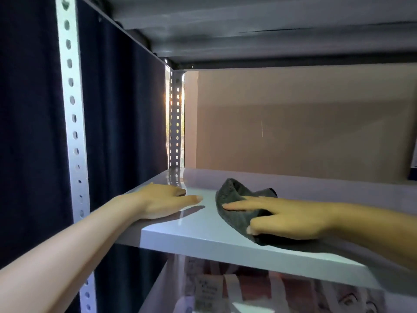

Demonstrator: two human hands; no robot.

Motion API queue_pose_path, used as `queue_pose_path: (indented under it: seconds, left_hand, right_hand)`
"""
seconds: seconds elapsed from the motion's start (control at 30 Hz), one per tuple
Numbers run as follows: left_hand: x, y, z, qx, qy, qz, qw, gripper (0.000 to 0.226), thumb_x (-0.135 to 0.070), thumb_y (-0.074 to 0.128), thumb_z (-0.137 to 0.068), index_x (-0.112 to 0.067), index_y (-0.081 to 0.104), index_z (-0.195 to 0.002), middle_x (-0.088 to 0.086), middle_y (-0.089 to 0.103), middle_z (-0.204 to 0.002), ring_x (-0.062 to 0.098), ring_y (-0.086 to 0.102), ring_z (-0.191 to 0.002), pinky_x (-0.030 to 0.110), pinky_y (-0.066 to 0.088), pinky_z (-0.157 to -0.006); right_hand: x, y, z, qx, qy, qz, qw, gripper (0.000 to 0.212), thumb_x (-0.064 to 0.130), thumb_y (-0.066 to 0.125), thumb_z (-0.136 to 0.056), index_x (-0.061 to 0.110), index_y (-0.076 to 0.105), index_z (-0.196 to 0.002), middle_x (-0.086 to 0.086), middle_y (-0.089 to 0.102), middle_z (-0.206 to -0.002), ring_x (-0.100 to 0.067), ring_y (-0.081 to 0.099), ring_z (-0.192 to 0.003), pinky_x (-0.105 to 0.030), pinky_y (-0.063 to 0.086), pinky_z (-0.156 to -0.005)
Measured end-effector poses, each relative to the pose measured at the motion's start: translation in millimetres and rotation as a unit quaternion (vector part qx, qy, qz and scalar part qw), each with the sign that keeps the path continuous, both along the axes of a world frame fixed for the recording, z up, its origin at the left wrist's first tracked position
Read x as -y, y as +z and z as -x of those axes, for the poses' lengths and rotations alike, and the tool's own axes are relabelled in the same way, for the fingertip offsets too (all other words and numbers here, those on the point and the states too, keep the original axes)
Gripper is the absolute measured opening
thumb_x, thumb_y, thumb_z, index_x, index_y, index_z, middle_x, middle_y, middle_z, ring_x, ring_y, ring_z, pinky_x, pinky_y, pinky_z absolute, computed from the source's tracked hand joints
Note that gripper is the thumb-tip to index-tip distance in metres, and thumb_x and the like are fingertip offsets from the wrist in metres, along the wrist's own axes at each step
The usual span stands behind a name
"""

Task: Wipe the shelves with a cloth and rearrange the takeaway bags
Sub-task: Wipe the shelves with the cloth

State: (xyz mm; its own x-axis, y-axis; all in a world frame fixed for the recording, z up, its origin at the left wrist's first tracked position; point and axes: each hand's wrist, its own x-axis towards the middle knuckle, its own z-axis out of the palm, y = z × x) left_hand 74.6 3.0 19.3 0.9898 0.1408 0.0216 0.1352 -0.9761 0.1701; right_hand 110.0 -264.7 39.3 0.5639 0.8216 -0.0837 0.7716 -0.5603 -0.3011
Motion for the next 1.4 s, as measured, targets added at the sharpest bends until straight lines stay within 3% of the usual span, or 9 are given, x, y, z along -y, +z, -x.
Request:
queue_pose_path:
  seconds: [0.23,0.33,0.43,0.6,0.73,0.93,1.07,1.17,1.4]
  left_hand:
    - [0.9,1.4,16.5,-0.004,-0.035,-0.012,0.999,0.066,-0.071,0.02,-0.09,-0.033,0.05,-0.135,-0.011,0.04,-0.149,0.015,0.038,-0.135,0.036,0.026,-0.112]
    - [-4.8,-3.7,33.6,0.021,-0.055,0.015,0.998,0.07,-0.074,0.021,-0.087,-0.024,0.062,-0.112,-0.009,0.059,-0.126,0.013,0.051,-0.117,0.036,0.035,-0.107]
    - [-9.7,-14.4,50.4,0.053,-0.075,0.031,0.995,0.069,-0.073,0.024,-0.088,-0.019,0.06,-0.111,-0.014,0.057,-0.122,0.01,0.051,-0.115,0.032,0.035,-0.104]
    - [-7.1,-23.5,58.8,0.139,-0.086,-0.025,0.986,0.065,-0.08,0.012,-0.071,-0.027,0.044,-0.091,-0.001,0.063,-0.114,0.02,0.055,-0.108,0.036,0.042,-0.095]
    - [-6.7,-25.8,60.1,0.169,-0.084,-0.018,0.982,0.078,-0.076,0.01,-0.068,-0.019,0.058,-0.093,0.004,0.065,-0.114,0.023,0.056,-0.109,0.04,0.043,-0.092]
    - [-1.2,-37.9,69.8,0.272,-0.044,-0.058,0.96,0.07,-0.065,0.006,-0.081,-0.014,0.052,-0.068,0.003,0.061,-0.072,0.02,0.056,-0.073,0.039,0.047,-0.069]
    - [10.4,-56.4,96.7,0.314,-0.129,-0.023,0.94,0.071,-0.064,0.013,-0.087,-0.021,0.065,-0.107,-0.006,0.068,-0.103,0.015,0.059,-0.097,0.036,0.049,-0.086]
    - [28.8,-71.5,121.2,0.331,-0.195,-0.039,0.923,0.063,-0.061,0.025,-0.089,-0.03,0.044,-0.141,-0.013,0.046,-0.142,0.008,0.04,-0.132,0.024,0.029,-0.108]
    - [83.7,-123.5,145.0,0.252,-0.289,-0.02,0.923,0.06,-0.055,0.041,-0.094,-0.036,0.026,-0.149,-0.021,0.027,-0.149,-0.007,0.02,-0.135,0.013,0.009,-0.107]
  right_hand:
    - [-65.2,-9.3,-17.9,0.036,-0.121,-0.008,0.992,0.06,0.054,0.038,-0.089,0.045,0.024,-0.146,0.007,0.018,-0.159,-0.023,0.022,-0.143,-0.042,0.017,-0.116]
    - [-78.4,-13.7,-25.0,0.036,-0.151,-0.022,0.988,0.064,0.061,0.039,-0.087,0.042,0.025,-0.146,0.003,0.021,-0.158,-0.027,0.025,-0.142,-0.042,0.02,-0.115]
    - [-78.2,-13.6,-20.7,0.028,-0.166,-0.035,0.985,0.067,0.062,0.047,-0.084,0.042,0.028,-0.145,0.003,0.026,-0.156,-0.027,0.029,-0.139,-0.041,0.025,-0.111]
    - [-66.3,-9.5,13.1,0.034,-0.112,-0.053,0.992,0.055,0.049,0.048,-0.085,0.045,0.038,-0.139,0.005,0.038,-0.149,-0.019,0.04,-0.124,-0.032,0.034,-0.098]
    - [-49.7,-10.4,54.0,0.063,-0.059,-0.043,0.995,0.065,0.061,0.056,-0.083,0.046,0.033,-0.142,0.01,0.035,-0.151,-0.015,0.038,-0.133,-0.03,0.032,-0.105]
    - [-19.8,-31.1,96.1,0.246,-0.038,-0.089,0.964,0.067,0.028,0.063,-0.082,0.046,0.035,-0.14,0.018,0.048,-0.141,-0.011,0.052,-0.119,-0.034,0.049,-0.094]
    - [9.3,-48.4,118.4,0.313,-0.042,-0.139,0.939,0.068,0.026,0.07,-0.079,0.045,0.041,-0.137,0.02,0.055,-0.131,-0.01,0.05,-0.117,-0.033,0.046,-0.092]
    - [37.5,-72.9,135.5,0.383,-0.012,-0.129,0.915,0.07,0.023,0.074,-0.069,0.04,0.046,-0.131,0.017,0.061,-0.106,-0.01,0.051,-0.091,-0.032,0.045,-0.073]
    - [112.2,-180.1,152.1,0.343,-0.074,-0.067,0.934,0.073,0.022,0.075,-0.067,0.038,0.046,-0.131,0.011,0.063,-0.108,-0.019,0.057,-0.095,-0.035,0.049,-0.072]
